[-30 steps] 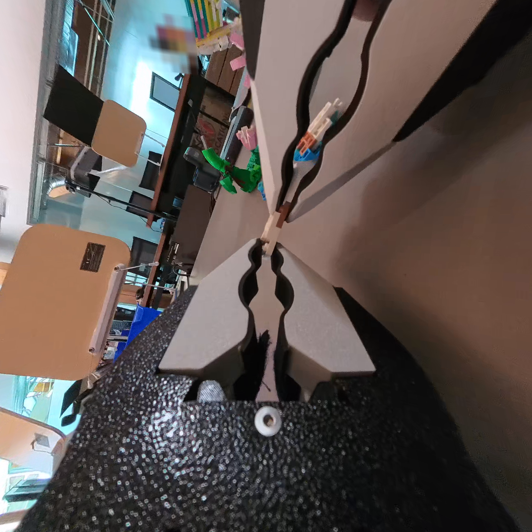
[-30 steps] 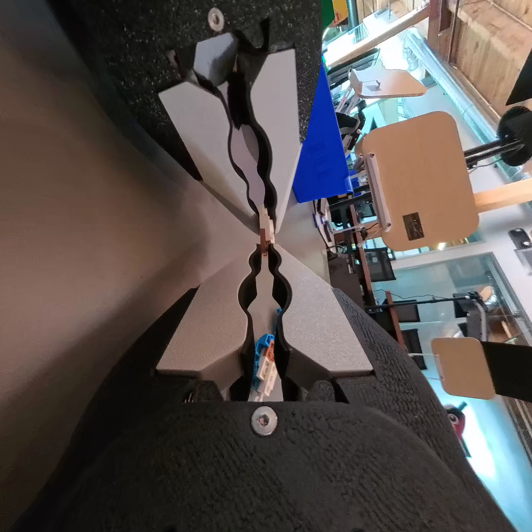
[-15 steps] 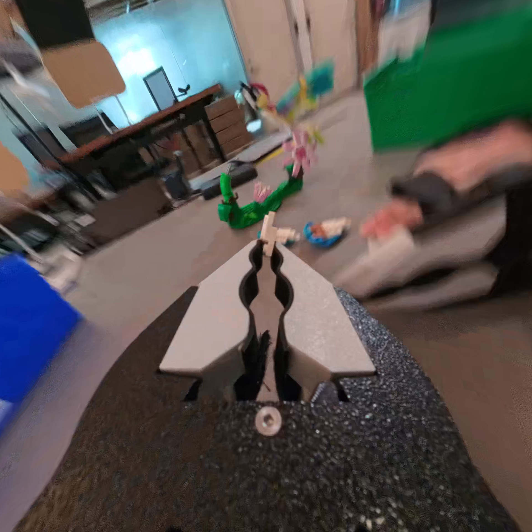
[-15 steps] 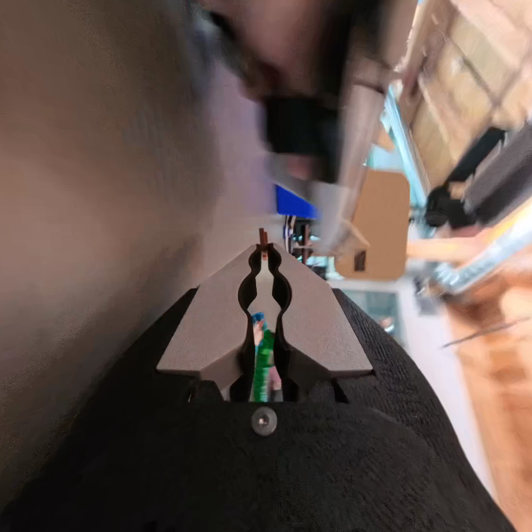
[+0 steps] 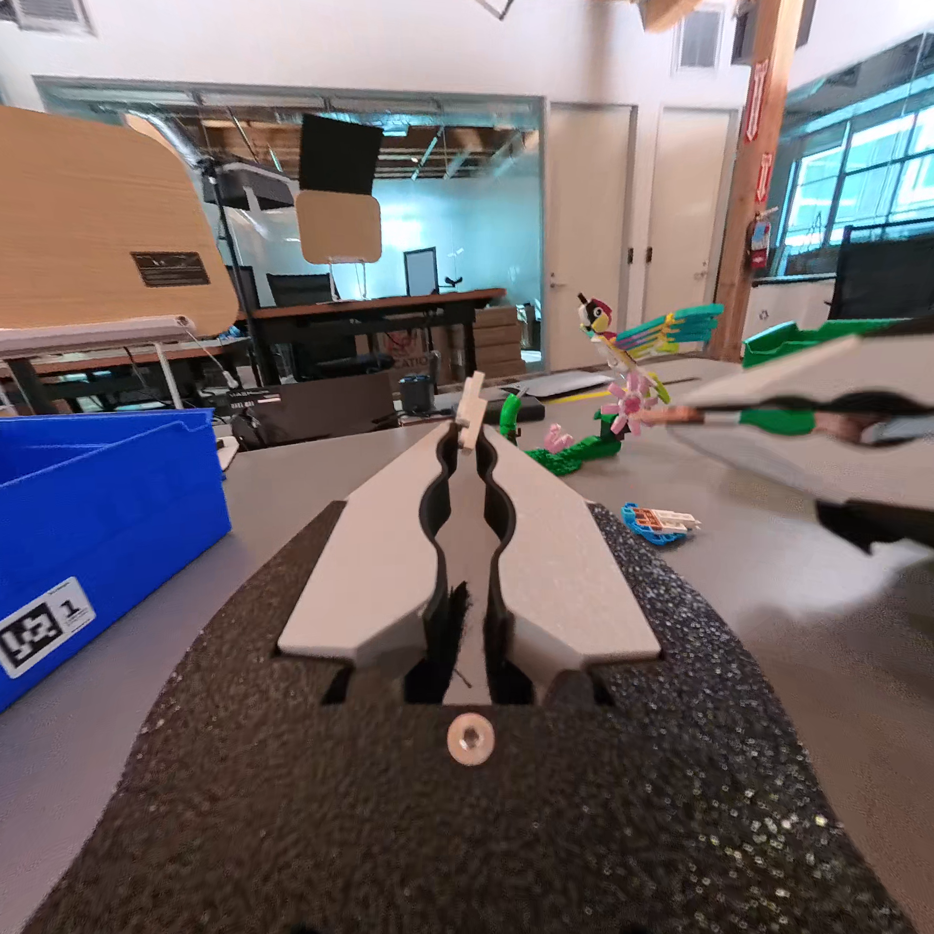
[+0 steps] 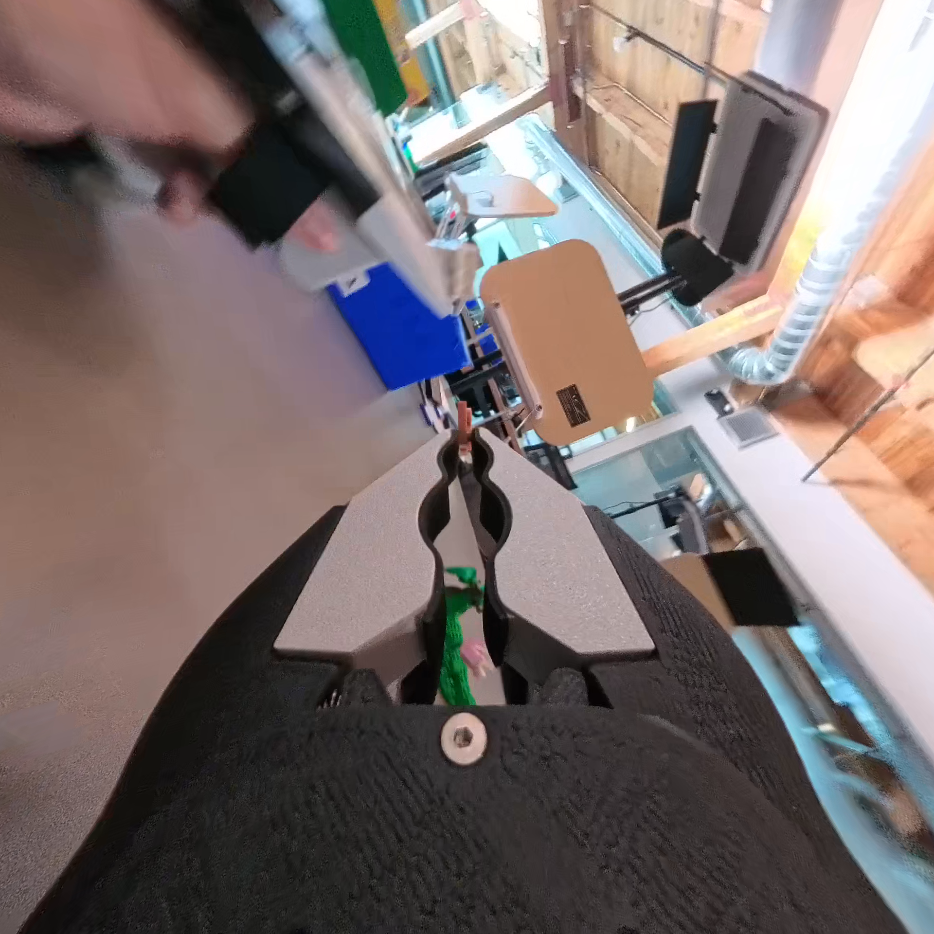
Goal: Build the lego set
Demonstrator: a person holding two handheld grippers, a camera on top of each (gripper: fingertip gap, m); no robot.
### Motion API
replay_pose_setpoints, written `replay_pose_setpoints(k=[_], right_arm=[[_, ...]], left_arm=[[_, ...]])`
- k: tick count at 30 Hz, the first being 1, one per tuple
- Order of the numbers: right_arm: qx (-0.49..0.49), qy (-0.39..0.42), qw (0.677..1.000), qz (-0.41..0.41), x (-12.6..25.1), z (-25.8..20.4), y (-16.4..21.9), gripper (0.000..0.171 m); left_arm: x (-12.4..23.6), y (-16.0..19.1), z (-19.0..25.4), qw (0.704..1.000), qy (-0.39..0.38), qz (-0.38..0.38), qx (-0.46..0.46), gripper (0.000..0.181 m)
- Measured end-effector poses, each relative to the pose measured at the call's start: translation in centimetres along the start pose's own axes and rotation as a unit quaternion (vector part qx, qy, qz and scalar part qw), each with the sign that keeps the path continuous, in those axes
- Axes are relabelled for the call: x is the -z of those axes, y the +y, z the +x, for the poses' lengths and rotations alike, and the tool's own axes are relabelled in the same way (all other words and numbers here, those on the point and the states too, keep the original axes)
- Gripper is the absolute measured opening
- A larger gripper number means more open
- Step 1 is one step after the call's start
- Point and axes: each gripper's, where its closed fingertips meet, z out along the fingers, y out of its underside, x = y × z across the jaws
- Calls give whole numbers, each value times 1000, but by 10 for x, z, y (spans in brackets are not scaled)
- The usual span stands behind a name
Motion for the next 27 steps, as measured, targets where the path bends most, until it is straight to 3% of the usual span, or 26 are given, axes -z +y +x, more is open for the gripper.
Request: replay_pose_setpoints(k=[4, 9, 13, 16, 22, 25, 27], right_arm=[[-187, -61, 979, 48, -43, 42, -52, 2], [-311, -149, 937, 55, -171, 85, -83, 3], [-412, -272, 869, -31, -275, 60, -82, 3], [-426, -294, 849, -105, -322, 33, -63, 7], [-428, -267, 851, -144, -344, 20, -43, 21], [-426, -314, 843, -99, -315, 25, -65, 26], [-421, -401, 813, -24, -266, 30, -97, 27]], left_arm=[[7, -12, -9, 999, -17, 43, 21, 2], [12, -17, -14, 997, -20, 64, 46, 2], [15, -20, -20, 994, -23, 81, 65, 2], [19, -25, -25, 990, -19, 100, 94, 2], [24, -29, -30, 984, -9, 123, 131, 3], [24, -30, -28, 983, -3, 125, 132, 3], [23, -32, -19, 981, 35, 130, 138, 2]])
